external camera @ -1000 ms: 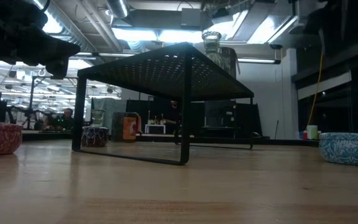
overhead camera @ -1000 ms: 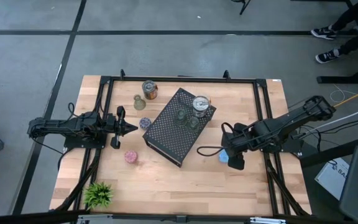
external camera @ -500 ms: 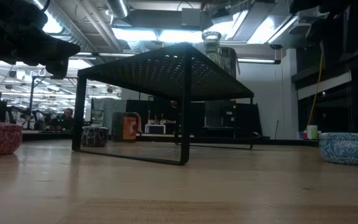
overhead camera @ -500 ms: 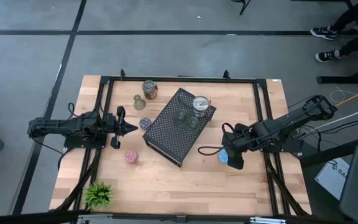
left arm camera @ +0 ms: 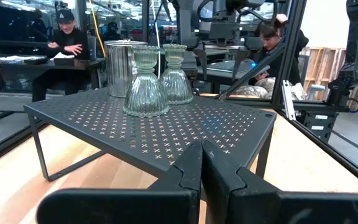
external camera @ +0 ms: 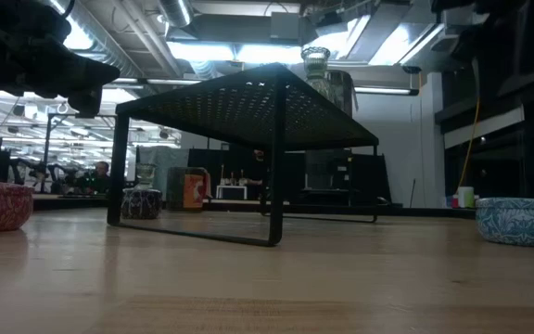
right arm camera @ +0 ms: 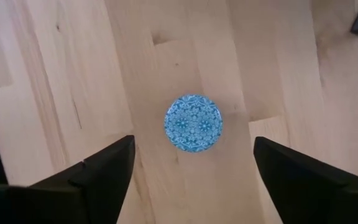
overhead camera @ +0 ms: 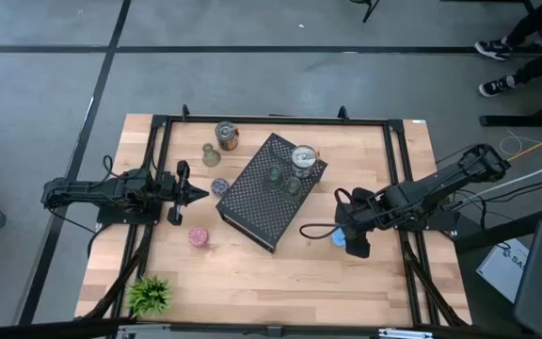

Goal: Pick & Place candle stick holders
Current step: Put the blue scented candle on the shelf

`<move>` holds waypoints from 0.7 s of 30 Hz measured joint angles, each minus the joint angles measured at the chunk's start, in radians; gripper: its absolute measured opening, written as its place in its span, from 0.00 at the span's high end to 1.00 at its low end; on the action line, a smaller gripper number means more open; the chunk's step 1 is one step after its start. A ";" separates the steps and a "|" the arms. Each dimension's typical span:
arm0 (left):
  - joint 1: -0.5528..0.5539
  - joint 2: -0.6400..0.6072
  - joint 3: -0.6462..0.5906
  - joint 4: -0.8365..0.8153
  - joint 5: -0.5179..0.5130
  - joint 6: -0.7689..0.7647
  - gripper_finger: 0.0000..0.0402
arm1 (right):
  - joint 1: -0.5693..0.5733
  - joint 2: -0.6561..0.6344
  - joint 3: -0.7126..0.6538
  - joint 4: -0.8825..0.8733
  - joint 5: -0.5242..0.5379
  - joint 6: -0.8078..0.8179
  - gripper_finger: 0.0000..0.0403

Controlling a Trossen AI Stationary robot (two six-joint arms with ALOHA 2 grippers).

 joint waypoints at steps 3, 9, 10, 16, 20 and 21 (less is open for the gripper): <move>0.000 0.000 0.000 0.000 0.000 0.000 1.00 | 0.010 0.000 0.000 0.007 0.009 -0.012 0.12; 0.000 0.000 0.000 0.000 0.000 0.000 1.00 | 0.034 0.001 -0.053 0.055 0.028 -0.008 0.01; 0.000 0.000 0.000 0.000 0.000 0.000 1.00 | 0.039 0.001 -0.065 0.067 0.028 -0.008 0.01; 0.000 0.000 0.000 0.000 0.000 0.000 1.00 | 0.045 0.001 -0.152 0.180 0.018 -0.043 0.01; 0.000 0.000 0.000 0.000 0.000 0.000 1.00 | 0.046 0.001 -0.206 0.262 0.010 -0.069 0.01; 0.000 0.000 0.000 0.000 0.000 0.000 1.00 | 0.046 0.001 -0.219 0.276 0.009 -0.072 0.01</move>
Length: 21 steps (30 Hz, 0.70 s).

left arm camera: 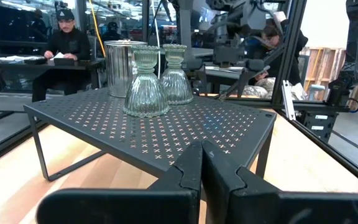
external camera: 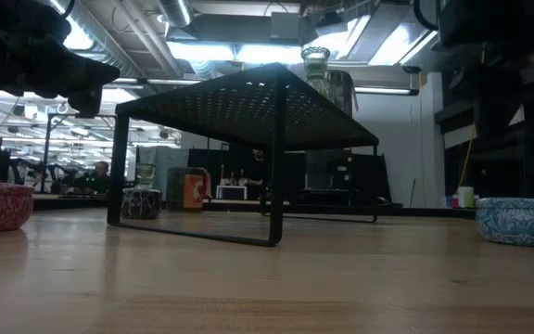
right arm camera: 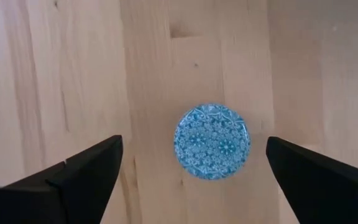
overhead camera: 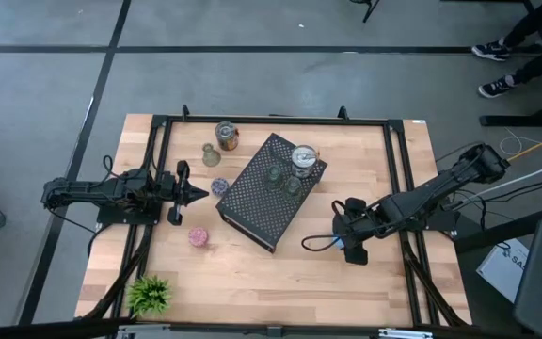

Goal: Pick & Place candle stick holders
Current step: Put the blue scented candle on the shelf

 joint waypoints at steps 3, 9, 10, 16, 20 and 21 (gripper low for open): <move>0.000 0.000 0.000 0.000 0.000 0.000 1.00 | 0.000 0.000 -0.029 0.038 0.000 -0.005 0.01; 0.000 0.000 0.000 0.000 0.000 0.000 1.00 | -0.001 0.000 -0.101 0.099 0.029 -0.054 0.01; 0.000 0.000 0.000 0.000 0.000 0.000 1.00 | -0.002 0.000 -0.114 0.113 0.031 -0.058 0.01; 0.000 0.000 0.000 0.000 0.000 0.000 1.00 | -0.002 0.000 -0.189 0.222 0.035 -0.080 0.01; 0.000 0.000 0.000 0.000 0.000 0.000 1.00 | -0.002 0.000 -0.217 0.260 0.035 -0.092 0.01; 0.000 0.000 0.000 0.000 0.000 0.000 1.00 | -0.002 0.000 -0.220 0.260 0.035 -0.095 0.01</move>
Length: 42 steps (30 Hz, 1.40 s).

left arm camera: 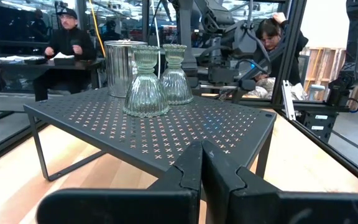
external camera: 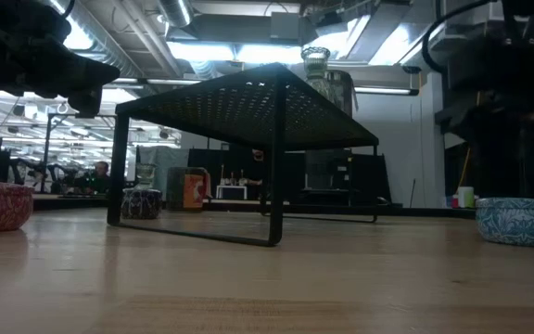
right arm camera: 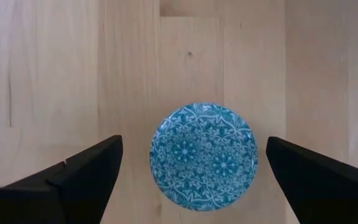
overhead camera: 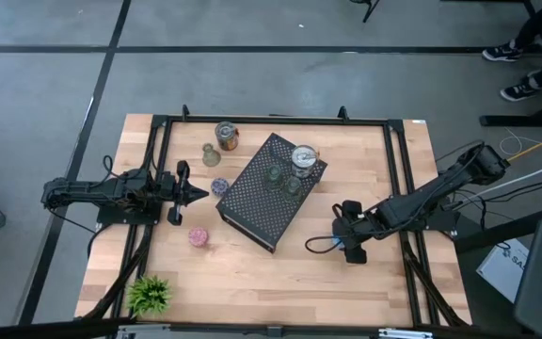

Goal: Pick & Place candle stick holders
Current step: Put the blue scented candle on the shelf

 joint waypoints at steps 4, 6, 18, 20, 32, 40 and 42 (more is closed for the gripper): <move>0.000 0.000 0.000 0.000 0.000 0.000 1.00 | -0.008 0.000 -0.012 0.011 0.000 -0.018 0.01; 0.000 0.000 0.000 0.000 0.000 0.000 1.00 | -0.013 0.000 -0.024 0.025 0.000 -0.019 0.01; 0.000 0.000 0.000 0.000 0.000 0.000 1.00 | -0.014 0.000 -0.101 0.095 -0.014 -0.024 0.01; 0.000 0.000 0.000 0.000 0.000 0.000 1.00 | -0.014 0.000 -0.120 0.119 -0.016 -0.028 0.01; 0.000 0.000 0.000 0.000 0.000 0.000 1.00 | -0.014 0.002 -0.119 0.141 0.006 -0.022 0.01; 0.000 0.000 0.000 0.000 0.000 0.000 1.00 | -0.014 0.002 -0.119 0.143 0.008 -0.022 0.03; 0.000 0.000 0.000 0.000 0.000 0.000 1.00 | -0.014 0.002 -0.119 0.143 0.008 -0.018 0.05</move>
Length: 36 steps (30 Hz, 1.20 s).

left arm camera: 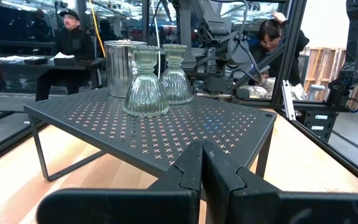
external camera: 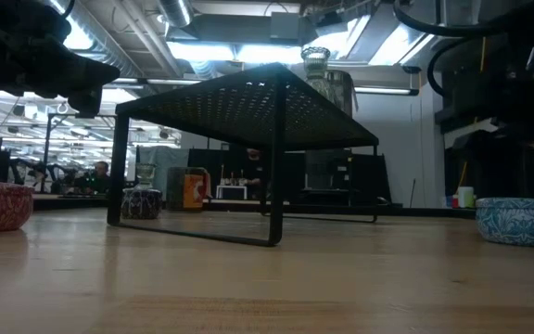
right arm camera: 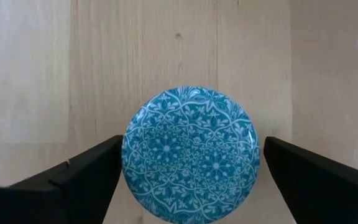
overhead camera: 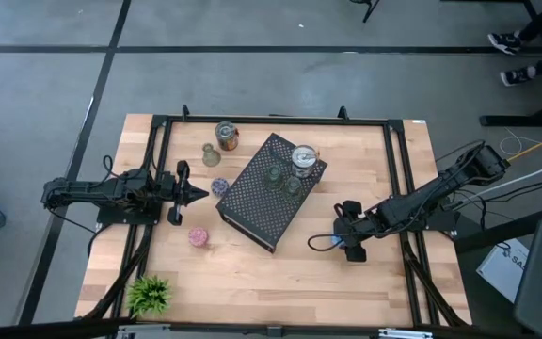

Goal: Pick & Place candle stick holders
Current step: Put the blue scented candle on the shelf

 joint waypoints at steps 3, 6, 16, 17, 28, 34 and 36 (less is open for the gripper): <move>0.000 0.000 0.000 0.000 0.000 0.000 1.00 | 0.000 0.000 0.000 0.000 0.000 0.009 0.10; 0.000 0.000 0.000 0.000 0.000 0.000 1.00 | 0.000 0.000 0.000 0.001 0.000 0.009 0.15; 0.000 0.000 0.000 0.000 0.000 0.000 1.00 | 0.000 0.000 0.002 0.008 0.000 0.009 0.26; 0.000 0.000 0.000 0.000 0.000 0.000 1.00 | 0.000 0.001 0.007 0.001 0.000 0.009 0.26; 0.000 0.000 0.000 0.000 0.000 0.000 1.00 | 0.000 0.001 0.190 -0.171 0.000 0.010 0.26; 0.000 0.000 0.000 0.000 0.000 0.000 1.00 | 0.000 0.001 0.325 -0.277 0.000 0.009 0.26; 0.000 0.000 0.000 0.000 0.000 0.000 1.00 | 0.000 0.001 0.368 -0.310 0.000 0.008 0.26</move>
